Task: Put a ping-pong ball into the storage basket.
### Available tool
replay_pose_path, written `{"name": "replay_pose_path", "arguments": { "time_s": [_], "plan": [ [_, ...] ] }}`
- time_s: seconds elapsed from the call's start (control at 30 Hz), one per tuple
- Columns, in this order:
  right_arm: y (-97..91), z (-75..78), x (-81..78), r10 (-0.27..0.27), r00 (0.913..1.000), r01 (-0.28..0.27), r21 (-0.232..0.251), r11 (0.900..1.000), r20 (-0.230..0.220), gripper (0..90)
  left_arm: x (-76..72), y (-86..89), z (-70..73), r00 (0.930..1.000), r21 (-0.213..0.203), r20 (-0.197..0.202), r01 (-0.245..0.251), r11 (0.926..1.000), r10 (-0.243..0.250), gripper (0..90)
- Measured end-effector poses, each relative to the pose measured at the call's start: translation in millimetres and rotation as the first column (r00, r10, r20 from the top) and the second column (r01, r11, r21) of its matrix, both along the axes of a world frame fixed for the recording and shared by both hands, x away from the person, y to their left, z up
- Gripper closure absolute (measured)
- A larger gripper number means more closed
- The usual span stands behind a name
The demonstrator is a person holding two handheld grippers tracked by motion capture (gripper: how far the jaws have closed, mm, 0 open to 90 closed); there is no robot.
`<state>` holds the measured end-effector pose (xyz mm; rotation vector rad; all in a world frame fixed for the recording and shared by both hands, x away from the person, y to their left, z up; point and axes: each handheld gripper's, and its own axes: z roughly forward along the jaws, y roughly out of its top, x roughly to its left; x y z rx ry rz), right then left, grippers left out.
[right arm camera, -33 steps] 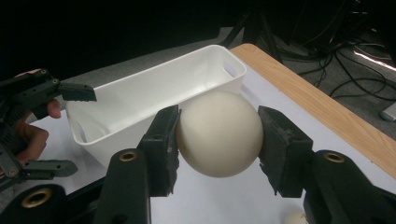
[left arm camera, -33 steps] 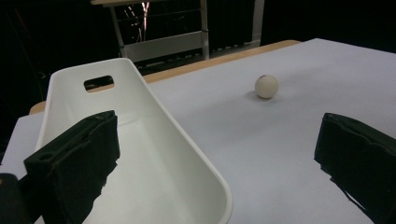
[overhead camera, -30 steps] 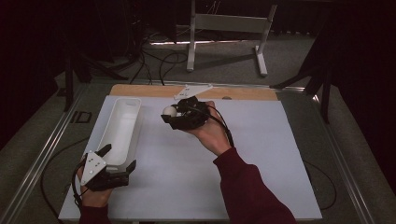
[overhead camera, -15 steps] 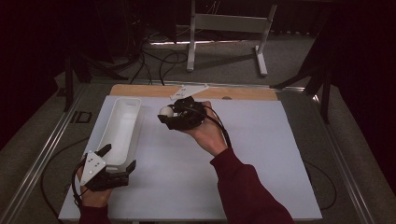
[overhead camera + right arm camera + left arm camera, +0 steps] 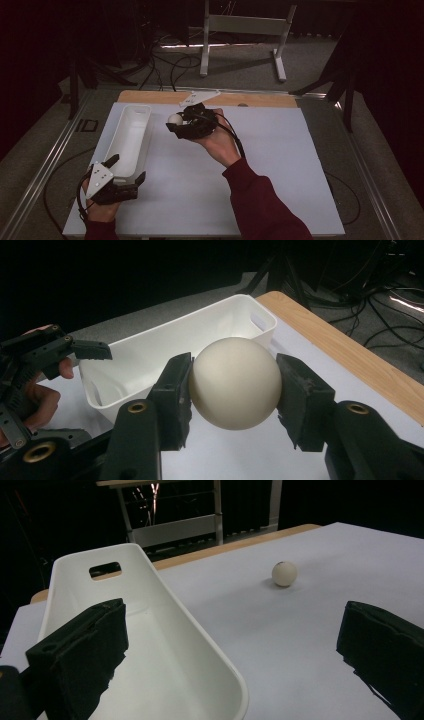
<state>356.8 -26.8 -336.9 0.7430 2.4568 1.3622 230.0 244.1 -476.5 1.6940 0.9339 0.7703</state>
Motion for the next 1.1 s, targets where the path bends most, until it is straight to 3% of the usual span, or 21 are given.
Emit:
{"name": "replay_pose_path", "arguments": {
  "time_s": [1.1],
  "plan": [
    [18.3, -3.4, 3.8, 0.003, 1.0, -0.003, 0.012, 0.9999, -0.007, 50.7, -0.2, 0.5, 0.2, 1.0, -0.006, 0.004, 0.001, 1.0, -0.001, 0.8]
  ]
}}
